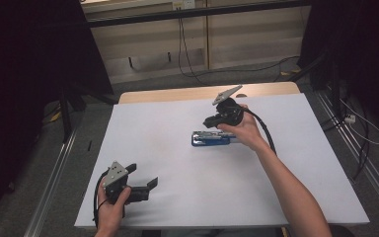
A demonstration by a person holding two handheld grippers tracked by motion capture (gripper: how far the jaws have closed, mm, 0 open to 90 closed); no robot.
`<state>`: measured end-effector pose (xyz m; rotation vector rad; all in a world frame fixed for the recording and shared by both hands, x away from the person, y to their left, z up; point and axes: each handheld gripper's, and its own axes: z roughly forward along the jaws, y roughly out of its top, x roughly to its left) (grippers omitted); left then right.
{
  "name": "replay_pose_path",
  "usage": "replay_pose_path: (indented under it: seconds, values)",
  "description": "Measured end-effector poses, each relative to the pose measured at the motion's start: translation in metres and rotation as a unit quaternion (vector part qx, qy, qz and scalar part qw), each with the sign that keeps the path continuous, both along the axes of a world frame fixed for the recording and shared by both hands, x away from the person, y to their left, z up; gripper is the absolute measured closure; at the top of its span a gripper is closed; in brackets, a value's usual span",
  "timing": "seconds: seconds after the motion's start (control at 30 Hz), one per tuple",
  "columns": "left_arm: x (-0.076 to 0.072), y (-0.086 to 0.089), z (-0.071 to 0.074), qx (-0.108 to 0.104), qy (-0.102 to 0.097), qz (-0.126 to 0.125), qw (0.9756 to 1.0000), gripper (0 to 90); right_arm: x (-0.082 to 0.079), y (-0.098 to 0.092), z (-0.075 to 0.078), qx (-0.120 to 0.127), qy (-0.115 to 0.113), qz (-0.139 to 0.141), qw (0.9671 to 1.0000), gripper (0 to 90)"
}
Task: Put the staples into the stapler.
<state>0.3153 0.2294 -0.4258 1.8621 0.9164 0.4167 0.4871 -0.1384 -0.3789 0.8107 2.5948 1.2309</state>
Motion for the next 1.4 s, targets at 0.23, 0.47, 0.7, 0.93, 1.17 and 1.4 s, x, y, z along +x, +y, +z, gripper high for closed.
replay_pose_path:
  seconds: [0.23,0.47,0.7,0.93,1.17,1.4]
  values:
    - [0.001,-0.001,-0.001,0.001,0.003,0.000,1.0000,3.7,0.009,0.016,-0.008,-0.016,0.010,0.007,0.9998,79.3]
    - [0.001,-0.002,-0.001,0.002,0.002,-0.005,1.0000,3.7,0.017,0.028,-0.010,-0.021,0.018,0.016,0.9995,79.3]
    - [0.001,-0.002,-0.001,-0.001,0.004,-0.005,1.0000,3.7,0.022,0.039,-0.017,-0.038,0.031,0.035,0.9982,79.2]
    - [0.001,-0.002,-0.001,-0.001,0.004,-0.005,1.0000,3.7,0.024,0.039,-0.015,-0.047,0.017,0.046,0.9977,79.3]
    - [0.000,-0.001,0.000,0.002,0.002,-0.008,1.0000,3.7,0.026,0.035,-0.019,-0.043,0.017,0.059,0.9972,79.2]
    - [0.000,0.000,0.000,0.001,0.003,-0.003,1.0000,3.7,0.027,0.036,-0.023,-0.039,0.018,0.082,0.9957,79.3]
